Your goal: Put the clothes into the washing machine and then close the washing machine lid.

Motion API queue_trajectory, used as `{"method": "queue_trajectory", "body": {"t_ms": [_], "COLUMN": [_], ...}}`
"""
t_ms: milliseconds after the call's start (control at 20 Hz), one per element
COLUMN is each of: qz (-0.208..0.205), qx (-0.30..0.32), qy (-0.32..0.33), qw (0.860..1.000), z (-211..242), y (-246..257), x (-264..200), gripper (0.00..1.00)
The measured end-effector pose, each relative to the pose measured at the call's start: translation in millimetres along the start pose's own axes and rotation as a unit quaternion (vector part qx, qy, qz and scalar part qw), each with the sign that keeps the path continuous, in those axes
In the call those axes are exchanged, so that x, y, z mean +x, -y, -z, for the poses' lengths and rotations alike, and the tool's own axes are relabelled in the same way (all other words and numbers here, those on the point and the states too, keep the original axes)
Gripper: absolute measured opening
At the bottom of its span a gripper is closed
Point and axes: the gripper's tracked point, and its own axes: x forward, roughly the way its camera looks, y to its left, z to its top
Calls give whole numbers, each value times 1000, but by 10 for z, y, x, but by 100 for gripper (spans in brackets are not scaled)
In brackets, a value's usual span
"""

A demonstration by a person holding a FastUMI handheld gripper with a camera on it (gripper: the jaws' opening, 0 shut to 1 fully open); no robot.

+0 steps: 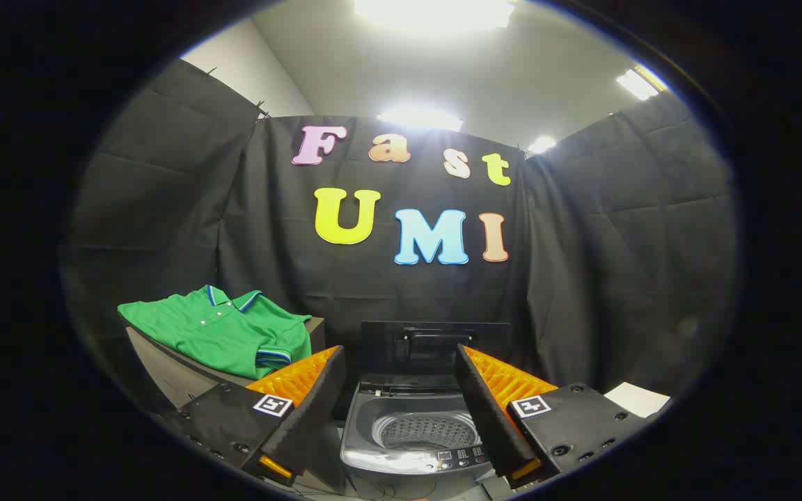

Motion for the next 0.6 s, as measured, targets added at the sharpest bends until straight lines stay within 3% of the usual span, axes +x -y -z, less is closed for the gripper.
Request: {"method": "queue_trajectory", "body": {"t_ms": [600], "qz": [-7], "qx": [4], "qy": [-5], "qw": [1000], "z": [-26], "y": [-56], "x": [35], "gripper": [98]}}
